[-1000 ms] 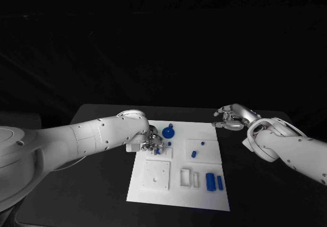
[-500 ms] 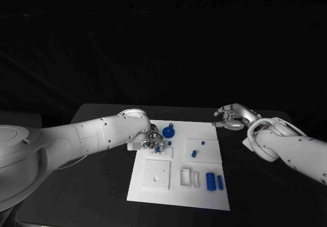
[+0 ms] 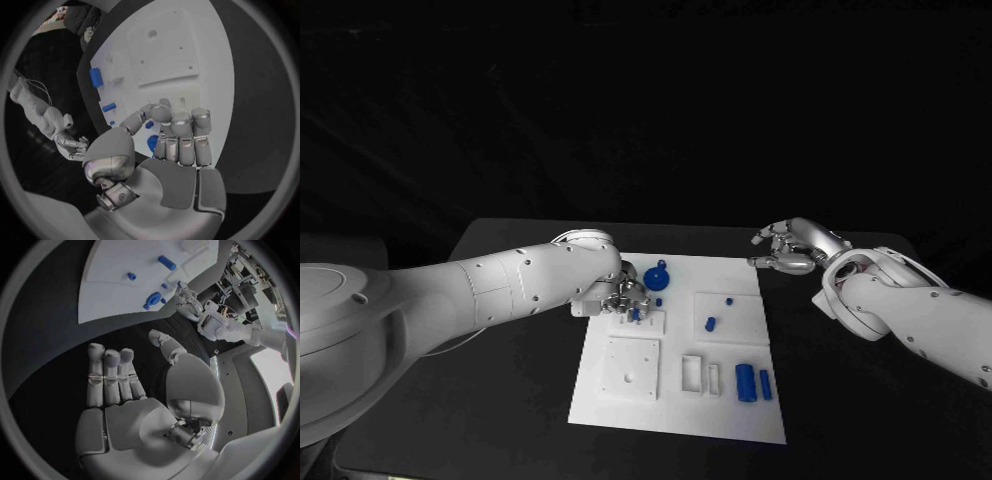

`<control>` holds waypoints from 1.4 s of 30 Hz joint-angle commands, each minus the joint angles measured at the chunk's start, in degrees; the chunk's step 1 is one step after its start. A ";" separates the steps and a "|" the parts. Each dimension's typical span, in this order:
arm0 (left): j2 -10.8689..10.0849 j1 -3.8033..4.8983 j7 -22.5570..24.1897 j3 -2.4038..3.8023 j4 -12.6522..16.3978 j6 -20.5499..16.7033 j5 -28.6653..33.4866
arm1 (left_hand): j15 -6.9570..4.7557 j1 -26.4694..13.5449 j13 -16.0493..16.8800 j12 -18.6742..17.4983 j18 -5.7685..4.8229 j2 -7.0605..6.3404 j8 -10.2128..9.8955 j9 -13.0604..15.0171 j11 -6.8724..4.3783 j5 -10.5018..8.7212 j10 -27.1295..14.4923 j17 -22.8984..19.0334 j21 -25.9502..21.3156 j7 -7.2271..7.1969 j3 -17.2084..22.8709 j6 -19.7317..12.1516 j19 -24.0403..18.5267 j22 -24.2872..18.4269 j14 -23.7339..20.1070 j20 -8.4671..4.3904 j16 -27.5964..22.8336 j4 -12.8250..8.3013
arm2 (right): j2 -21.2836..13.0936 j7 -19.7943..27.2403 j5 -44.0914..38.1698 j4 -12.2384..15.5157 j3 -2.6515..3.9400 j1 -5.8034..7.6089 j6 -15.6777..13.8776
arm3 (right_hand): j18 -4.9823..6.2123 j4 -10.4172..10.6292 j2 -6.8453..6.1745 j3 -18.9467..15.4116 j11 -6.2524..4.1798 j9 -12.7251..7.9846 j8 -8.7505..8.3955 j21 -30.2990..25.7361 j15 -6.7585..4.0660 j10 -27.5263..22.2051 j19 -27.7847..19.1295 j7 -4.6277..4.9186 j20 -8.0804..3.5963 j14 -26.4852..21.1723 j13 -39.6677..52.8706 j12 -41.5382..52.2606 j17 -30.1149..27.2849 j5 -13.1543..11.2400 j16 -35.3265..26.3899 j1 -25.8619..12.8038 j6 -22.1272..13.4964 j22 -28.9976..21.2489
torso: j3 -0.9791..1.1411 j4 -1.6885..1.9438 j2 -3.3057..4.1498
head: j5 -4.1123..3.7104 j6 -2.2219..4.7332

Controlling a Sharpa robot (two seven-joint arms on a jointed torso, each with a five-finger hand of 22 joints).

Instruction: Assemble the parts on the task board

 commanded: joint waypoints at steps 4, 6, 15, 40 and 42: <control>0.09 0.03 0.35 -0.01 -0.02 0.77 -0.51 | -1.65 1.05 0.10 0.27 0.49 1.68 0.19 0.12 -1.06 0.33 -0.96 -0.11 0.35 -2.40 8.66 2.83 0.22 0.85 -0.72 -6.74 0.43 0.95 | 0.04 0.33 -0.30 0.07 0.00 -0.03 0.69 | 3.89 -0.31 0.37 -0.10 0.13 -0.06 0.14 -0.37 0.08 -0.43 -0.22 0.41 0.03 -0.42 -0.08 0.26 -0.09 0.27 0.25 -0.01 -0.12 0.09 | -0.02 0.06 -0.03 | -0.07 -0.05; 0.04 0.03 0.34 -0.02 0.01 0.88 -0.51 | -1.65 1.04 0.10 0.29 0.50 1.70 0.17 0.18 -1.07 0.35 -0.96 -0.12 0.35 -2.41 8.68 2.85 0.22 0.84 -0.72 -6.74 0.45 0.95 | 0.04 0.33 -0.30 0.09 0.00 -0.03 0.70 | 3.89 -0.31 0.36 -0.11 0.14 -0.06 0.14 -0.37 0.08 -0.44 -0.23 0.41 0.04 -0.43 -0.09 0.26 -0.10 0.28 0.25 -0.01 -0.12 0.09 | -0.02 0.07 -0.03 | -0.08 -0.06; -0.07 0.03 0.45 -0.03 0.26 2.16 0.01 | -1.68 0.82 0.08 0.48 0.50 1.77 -0.07 0.70 -1.11 0.93 -0.95 -0.27 0.41 -2.45 8.83 3.00 0.21 0.83 -0.75 -6.75 0.69 0.96 | 0.03 0.31 -0.30 0.09 0.00 -0.03 0.73 | 3.89 -0.32 0.37 -0.11 0.14 -0.06 0.14 -0.38 0.08 -0.45 -0.23 0.41 0.04 -0.44 -0.10 0.27 -0.12 0.28 0.26 -0.01 -0.13 0.10 | -0.04 0.07 -0.01 | -0.06 -0.13; 0.39 -0.28 0.53 -0.20 -0.16 2.56 0.27 | -1.68 0.70 0.06 0.57 0.51 1.82 -0.22 0.96 -1.12 0.97 -0.95 -0.36 0.46 -2.46 8.86 3.05 0.21 0.83 -0.77 -6.75 0.81 0.95 | 0.01 0.31 -0.30 0.09 0.00 -0.03 0.83 | 3.89 -0.34 0.39 -0.12 0.14 -0.07 0.15 -0.39 0.08 -0.47 -0.24 0.42 0.05 -0.47 -0.12 0.29 -0.16 0.30 0.30 0.00 -0.13 0.12 | 0.01 0.04 -0.03 | -0.14 -0.26; 0.37 -0.28 0.52 -0.21 -0.16 2.56 0.27 | -1.68 0.70 0.06 0.58 0.51 1.82 -0.23 0.97 -1.12 0.97 -0.95 -0.36 0.46 -2.46 8.86 3.05 0.21 0.83 -0.78 -6.75 0.82 0.95 | 0.03 0.31 -0.30 0.10 0.00 -0.03 0.84 | 3.89 -0.35 0.39 -0.12 0.14 -0.07 0.15 -0.39 0.08 -0.47 -0.24 0.42 0.05 -0.48 -0.12 0.29 -0.16 0.30 0.30 0.00 -0.13 0.12 | -0.01 0.06 -0.02 | -0.25 -0.23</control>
